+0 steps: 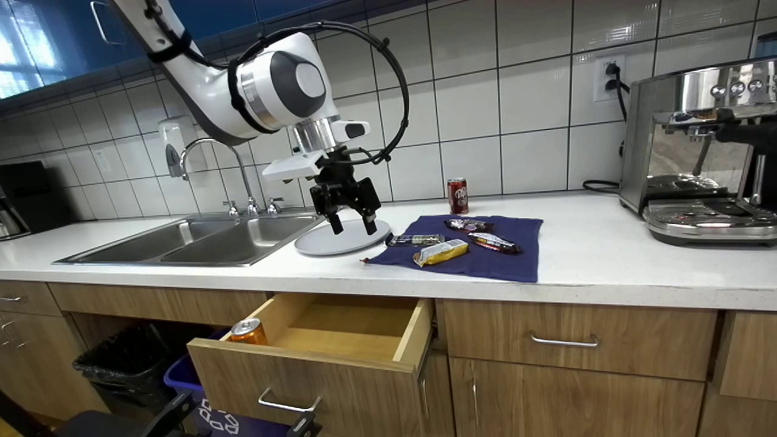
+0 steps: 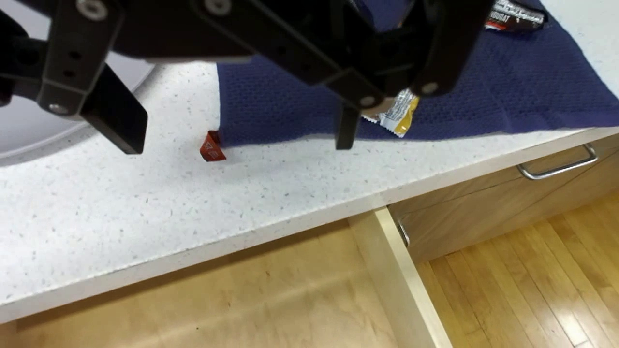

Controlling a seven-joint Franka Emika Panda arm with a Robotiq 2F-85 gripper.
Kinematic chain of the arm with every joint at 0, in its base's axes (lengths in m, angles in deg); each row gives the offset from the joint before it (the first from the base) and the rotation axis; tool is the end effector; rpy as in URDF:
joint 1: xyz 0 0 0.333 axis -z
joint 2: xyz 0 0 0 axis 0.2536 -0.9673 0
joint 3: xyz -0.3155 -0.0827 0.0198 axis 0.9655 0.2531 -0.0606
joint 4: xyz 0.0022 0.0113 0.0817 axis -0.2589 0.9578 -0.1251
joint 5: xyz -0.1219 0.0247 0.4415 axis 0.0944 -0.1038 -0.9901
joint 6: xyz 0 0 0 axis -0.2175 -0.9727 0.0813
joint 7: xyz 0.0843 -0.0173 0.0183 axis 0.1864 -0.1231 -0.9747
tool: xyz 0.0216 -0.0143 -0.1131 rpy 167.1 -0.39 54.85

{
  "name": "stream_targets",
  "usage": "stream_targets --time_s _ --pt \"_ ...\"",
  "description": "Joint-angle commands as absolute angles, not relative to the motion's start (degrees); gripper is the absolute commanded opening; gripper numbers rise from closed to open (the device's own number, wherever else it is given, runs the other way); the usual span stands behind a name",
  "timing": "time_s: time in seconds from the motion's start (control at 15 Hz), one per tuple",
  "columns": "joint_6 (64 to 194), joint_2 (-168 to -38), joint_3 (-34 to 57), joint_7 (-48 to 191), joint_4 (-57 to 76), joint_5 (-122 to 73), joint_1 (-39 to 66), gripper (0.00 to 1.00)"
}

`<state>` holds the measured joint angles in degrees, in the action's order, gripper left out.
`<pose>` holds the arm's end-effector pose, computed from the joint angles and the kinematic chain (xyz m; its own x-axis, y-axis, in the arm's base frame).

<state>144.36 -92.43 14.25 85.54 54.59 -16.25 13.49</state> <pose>0.5491 -0.0536 0.2318 0.9591 -0.2471 0.1380 -0.2608 -0.9610 0.0916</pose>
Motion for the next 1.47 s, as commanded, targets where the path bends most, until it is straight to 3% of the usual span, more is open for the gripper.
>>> stream_targets --time_s 0.0,1.4 --pt "140.88 -97.17 12.57 86.53 47.64 -20.71 13.94 1.0" --pt "138.76 -114.45 15.72 97.17 27.4 -33.27 13.5 1.0"
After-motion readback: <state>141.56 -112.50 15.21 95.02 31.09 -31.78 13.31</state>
